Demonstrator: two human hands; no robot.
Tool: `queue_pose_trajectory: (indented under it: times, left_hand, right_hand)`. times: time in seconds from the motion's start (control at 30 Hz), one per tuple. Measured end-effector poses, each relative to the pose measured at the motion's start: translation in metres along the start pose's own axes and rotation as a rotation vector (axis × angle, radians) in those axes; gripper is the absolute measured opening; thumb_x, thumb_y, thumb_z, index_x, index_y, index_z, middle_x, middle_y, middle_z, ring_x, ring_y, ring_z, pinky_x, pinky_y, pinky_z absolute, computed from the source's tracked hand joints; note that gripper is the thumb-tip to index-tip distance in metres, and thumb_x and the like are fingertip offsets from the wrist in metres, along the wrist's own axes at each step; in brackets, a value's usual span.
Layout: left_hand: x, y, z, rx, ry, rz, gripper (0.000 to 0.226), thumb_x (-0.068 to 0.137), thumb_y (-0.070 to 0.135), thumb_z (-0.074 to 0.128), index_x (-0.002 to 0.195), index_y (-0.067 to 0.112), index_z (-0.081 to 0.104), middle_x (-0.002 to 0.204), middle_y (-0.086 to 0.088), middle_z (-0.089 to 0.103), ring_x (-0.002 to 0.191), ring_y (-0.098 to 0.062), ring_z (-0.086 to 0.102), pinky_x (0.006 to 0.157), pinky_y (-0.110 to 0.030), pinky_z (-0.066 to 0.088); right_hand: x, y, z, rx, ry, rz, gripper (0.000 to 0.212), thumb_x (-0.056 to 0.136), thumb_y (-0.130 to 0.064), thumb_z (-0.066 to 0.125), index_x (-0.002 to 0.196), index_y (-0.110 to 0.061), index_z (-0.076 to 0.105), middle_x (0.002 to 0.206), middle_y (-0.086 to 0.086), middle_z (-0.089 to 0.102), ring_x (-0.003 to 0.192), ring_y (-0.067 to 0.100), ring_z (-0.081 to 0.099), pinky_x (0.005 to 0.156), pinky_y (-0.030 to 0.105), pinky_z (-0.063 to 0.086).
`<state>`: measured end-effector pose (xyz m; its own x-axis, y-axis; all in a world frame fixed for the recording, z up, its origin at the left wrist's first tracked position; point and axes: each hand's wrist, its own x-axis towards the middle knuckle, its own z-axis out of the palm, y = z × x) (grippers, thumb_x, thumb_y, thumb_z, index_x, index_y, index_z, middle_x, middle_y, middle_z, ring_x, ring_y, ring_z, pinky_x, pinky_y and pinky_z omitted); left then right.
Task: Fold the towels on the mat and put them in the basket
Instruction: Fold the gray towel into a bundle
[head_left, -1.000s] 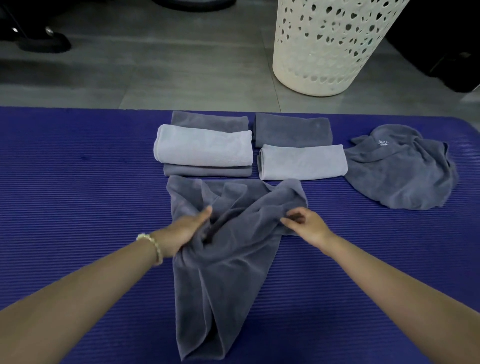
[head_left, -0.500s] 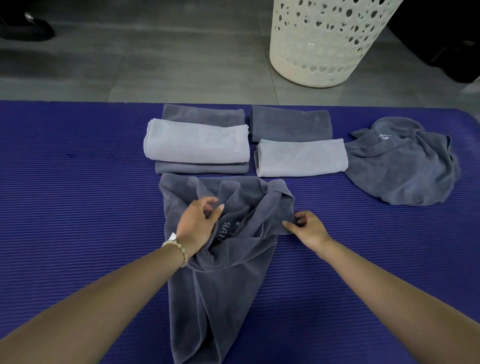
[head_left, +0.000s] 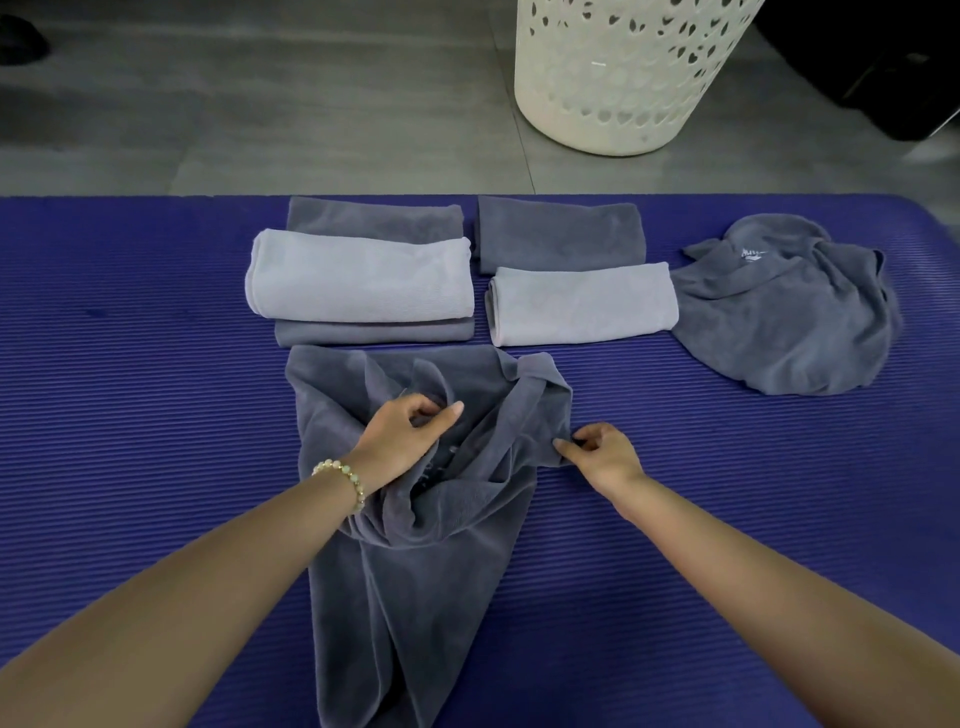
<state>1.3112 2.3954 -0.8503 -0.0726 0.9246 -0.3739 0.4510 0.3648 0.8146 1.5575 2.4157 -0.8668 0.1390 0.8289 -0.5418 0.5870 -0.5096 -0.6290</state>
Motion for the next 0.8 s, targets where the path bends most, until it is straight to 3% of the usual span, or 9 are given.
queue_pose_trajectory:
  times: [0.1,0.17,0.23,0.3,0.4,0.53,0.63,0.7,0.8]
  left_hand:
    - [-0.011,0.001,0.0,0.007,-0.011,-0.001,0.047,0.084,0.049,0.064,0.054,0.017,0.046,0.045,0.013,0.046,0.047,0.001,0.046,0.055,-0.01,0.036]
    - [-0.021,0.0,-0.002,0.015,-0.024,-0.022,0.052,0.083,0.05,0.065,0.051,0.017,0.041,0.04,0.013,0.043,0.044,-0.001,0.045,0.052,-0.01,0.035]
    - [-0.032,0.0,-0.003,0.015,-0.075,-0.079,0.057,0.08,0.058,0.064,0.053,0.009,0.053,0.046,0.007,0.055,0.05,-0.004,0.056,0.059,-0.013,0.043]
    - [-0.041,-0.003,-0.004,0.012,-0.153,-0.188,0.065,0.078,0.069,0.058,0.069,0.005,0.07,0.064,0.001,0.071,0.067,-0.009,0.068,0.073,-0.02,0.051]
    - [-0.053,-0.01,-0.003,0.083,-0.173,-0.249,0.07,0.081,0.073,0.048,0.079,0.007,0.073,0.071,-0.003,0.073,0.075,-0.012,0.069,0.079,-0.025,0.051]
    - [-0.055,-0.009,-0.01,0.026,-0.036,-0.225,0.048,0.094,0.052,0.046,0.087,0.01,0.068,0.077,-0.004,0.072,0.082,-0.015,0.067,0.08,-0.026,0.048]
    - [-0.053,-0.014,-0.014,0.0,0.027,-0.176,0.035,0.096,0.038,0.051,0.088,0.008,0.066,0.077,-0.003,0.07,0.08,-0.016,0.066,0.085,-0.034,0.051]
    - [-0.053,-0.016,-0.015,-0.036,0.065,-0.158,0.035,0.095,0.034,0.054,0.084,0.003,0.065,0.072,-0.009,0.068,0.075,-0.021,0.066,0.082,-0.035,0.052]
    - [-0.053,-0.014,-0.02,-0.137,0.077,-0.167,0.036,0.094,0.033,0.057,0.09,-0.001,0.067,0.086,-0.016,0.071,0.085,-0.024,0.068,0.078,-0.027,0.053]
  right_hand:
    - [0.0,0.002,-0.001,0.074,-0.027,0.015,0.021,0.088,-0.022,0.067,0.099,-0.005,0.066,0.099,0.004,0.066,0.092,0.017,0.06,0.082,0.026,0.045]
    - [-0.003,0.0,0.002,0.069,-0.006,0.006,0.023,0.088,-0.025,0.067,0.101,-0.007,0.061,0.098,0.002,0.062,0.089,0.015,0.057,0.08,0.026,0.044]
    - [-0.005,-0.002,0.005,0.087,0.027,0.001,0.031,0.087,-0.031,0.069,0.105,-0.013,0.052,0.096,0.0,0.054,0.089,0.015,0.053,0.076,0.026,0.04]
    - [-0.005,-0.005,0.007,0.114,0.027,0.011,0.033,0.087,-0.034,0.067,0.109,-0.015,0.051,0.098,0.0,0.053,0.089,0.015,0.052,0.076,0.026,0.038]
    - [-0.004,-0.01,0.005,0.152,0.014,0.035,0.033,0.091,-0.034,0.062,0.115,-0.012,0.056,0.103,0.001,0.055,0.093,0.016,0.052,0.079,0.027,0.039]
    - [-0.006,-0.009,0.006,0.151,-0.041,0.033,0.028,0.089,-0.035,0.065,0.108,-0.015,0.065,0.108,0.004,0.063,0.098,0.018,0.057,0.083,0.028,0.042]
    - [-0.009,-0.009,0.007,0.144,-0.081,0.038,0.024,0.085,-0.041,0.069,0.099,-0.022,0.069,0.112,0.002,0.064,0.106,0.018,0.057,0.092,0.029,0.044]
    - [-0.015,-0.014,0.005,0.163,-0.148,0.034,0.024,0.088,-0.039,0.065,0.097,-0.018,0.068,0.103,-0.003,0.064,0.097,0.01,0.057,0.089,0.027,0.04]
    - [-0.019,-0.021,0.005,0.246,-0.238,0.037,0.028,0.094,-0.035,0.057,0.105,-0.01,0.063,0.099,-0.004,0.064,0.091,0.007,0.056,0.086,0.027,0.039]
